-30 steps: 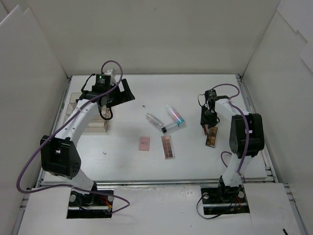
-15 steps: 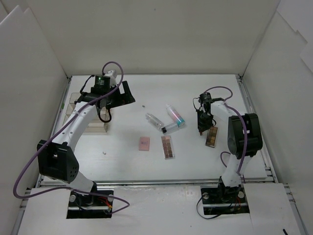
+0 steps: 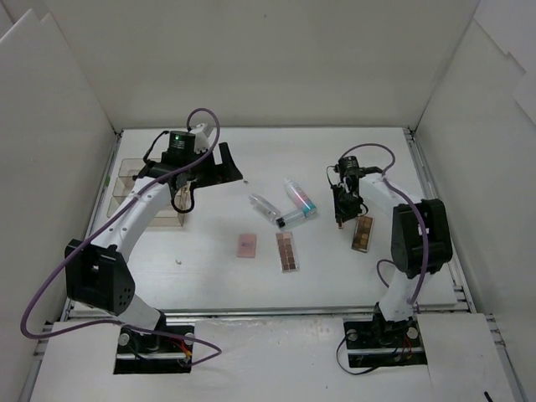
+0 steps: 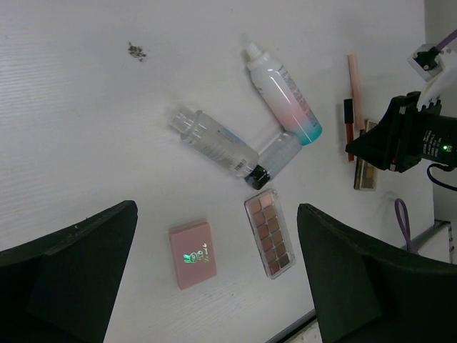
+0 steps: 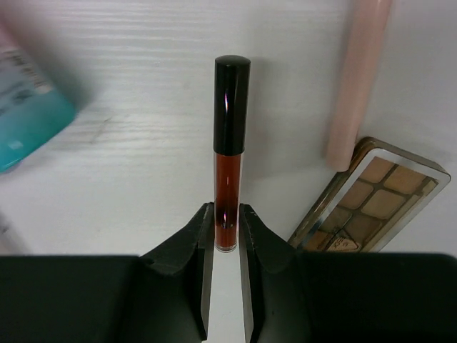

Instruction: Organize the makeup

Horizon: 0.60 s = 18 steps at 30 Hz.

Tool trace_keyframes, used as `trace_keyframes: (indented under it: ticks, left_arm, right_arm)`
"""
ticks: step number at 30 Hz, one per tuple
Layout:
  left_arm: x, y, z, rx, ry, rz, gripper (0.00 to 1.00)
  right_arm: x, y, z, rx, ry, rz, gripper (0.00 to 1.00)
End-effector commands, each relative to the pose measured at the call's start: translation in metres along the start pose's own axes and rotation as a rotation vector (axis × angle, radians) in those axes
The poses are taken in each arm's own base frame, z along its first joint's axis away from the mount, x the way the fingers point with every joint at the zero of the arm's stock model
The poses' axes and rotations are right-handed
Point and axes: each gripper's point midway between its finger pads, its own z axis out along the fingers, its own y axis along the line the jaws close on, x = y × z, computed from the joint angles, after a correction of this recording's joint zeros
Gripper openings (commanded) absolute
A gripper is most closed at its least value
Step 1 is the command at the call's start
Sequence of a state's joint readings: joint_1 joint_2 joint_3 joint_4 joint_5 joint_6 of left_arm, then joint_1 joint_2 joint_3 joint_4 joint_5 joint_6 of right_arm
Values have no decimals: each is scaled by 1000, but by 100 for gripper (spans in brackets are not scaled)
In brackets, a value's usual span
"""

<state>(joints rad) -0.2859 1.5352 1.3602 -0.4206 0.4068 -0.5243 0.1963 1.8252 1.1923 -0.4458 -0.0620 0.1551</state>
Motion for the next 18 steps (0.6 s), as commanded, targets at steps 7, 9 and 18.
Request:
trace_keyframes:
  ticks: [7,9,18]
  left_arm:
    - [-19,-105,-13,375,-61,49,83]
    - [-22,-121,-13,422,-70,59,81]
    - [-1,-191,4,609,-25,74,66]
  right_arm:
    - [-40,66,-135,-282,-372,-165,0]
    - [-37,84,-150,-342,-400,-211,0]
    - [-27,130,-194,-510,-479,-284,0]
